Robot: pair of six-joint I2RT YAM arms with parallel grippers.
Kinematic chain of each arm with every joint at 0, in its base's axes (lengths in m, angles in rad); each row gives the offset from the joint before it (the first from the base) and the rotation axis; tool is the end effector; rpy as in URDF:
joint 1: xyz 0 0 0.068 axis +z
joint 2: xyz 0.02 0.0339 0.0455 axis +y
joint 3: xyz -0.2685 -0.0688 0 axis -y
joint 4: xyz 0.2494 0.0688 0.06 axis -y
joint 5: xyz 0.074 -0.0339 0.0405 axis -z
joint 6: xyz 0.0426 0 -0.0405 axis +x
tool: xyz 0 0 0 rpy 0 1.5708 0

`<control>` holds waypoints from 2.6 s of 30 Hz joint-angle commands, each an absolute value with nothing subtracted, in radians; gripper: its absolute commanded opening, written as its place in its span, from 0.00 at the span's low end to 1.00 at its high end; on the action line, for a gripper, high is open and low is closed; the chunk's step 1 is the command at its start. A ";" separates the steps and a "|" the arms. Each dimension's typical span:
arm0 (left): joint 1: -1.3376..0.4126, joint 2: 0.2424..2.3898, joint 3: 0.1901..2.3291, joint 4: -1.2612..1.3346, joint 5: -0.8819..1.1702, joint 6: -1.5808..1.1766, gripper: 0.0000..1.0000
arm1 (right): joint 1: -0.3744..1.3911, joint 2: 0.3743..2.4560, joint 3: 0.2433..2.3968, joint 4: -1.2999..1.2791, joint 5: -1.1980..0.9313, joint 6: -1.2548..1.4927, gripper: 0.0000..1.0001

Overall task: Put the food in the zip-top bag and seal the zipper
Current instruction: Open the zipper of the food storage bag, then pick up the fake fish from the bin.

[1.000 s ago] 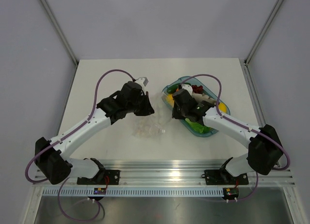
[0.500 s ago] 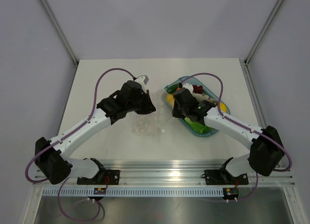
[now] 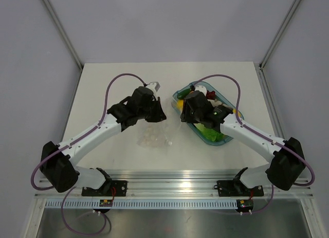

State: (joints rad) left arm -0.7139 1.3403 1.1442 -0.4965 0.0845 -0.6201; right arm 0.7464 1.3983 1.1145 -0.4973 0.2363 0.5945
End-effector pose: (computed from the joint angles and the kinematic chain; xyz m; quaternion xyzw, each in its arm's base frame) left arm 0.2279 -0.2022 0.3108 0.0603 0.9025 -0.2928 0.3101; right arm 0.2359 0.2046 0.2845 -0.0243 0.9174 0.1521 0.3669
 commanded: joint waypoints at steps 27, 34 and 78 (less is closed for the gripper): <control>-0.709 1.325 1.101 -0.440 0.078 -0.650 0.00 | 0.218 1.239 1.152 -0.603 0.054 0.466 0.70; -0.709 1.305 1.098 -0.457 0.069 -0.638 0.00 | 0.244 1.396 1.324 -0.757 0.070 0.335 0.78; -0.655 1.218 1.049 -0.532 0.038 -0.604 0.00 | 0.446 1.677 1.378 -0.597 0.116 -0.414 0.72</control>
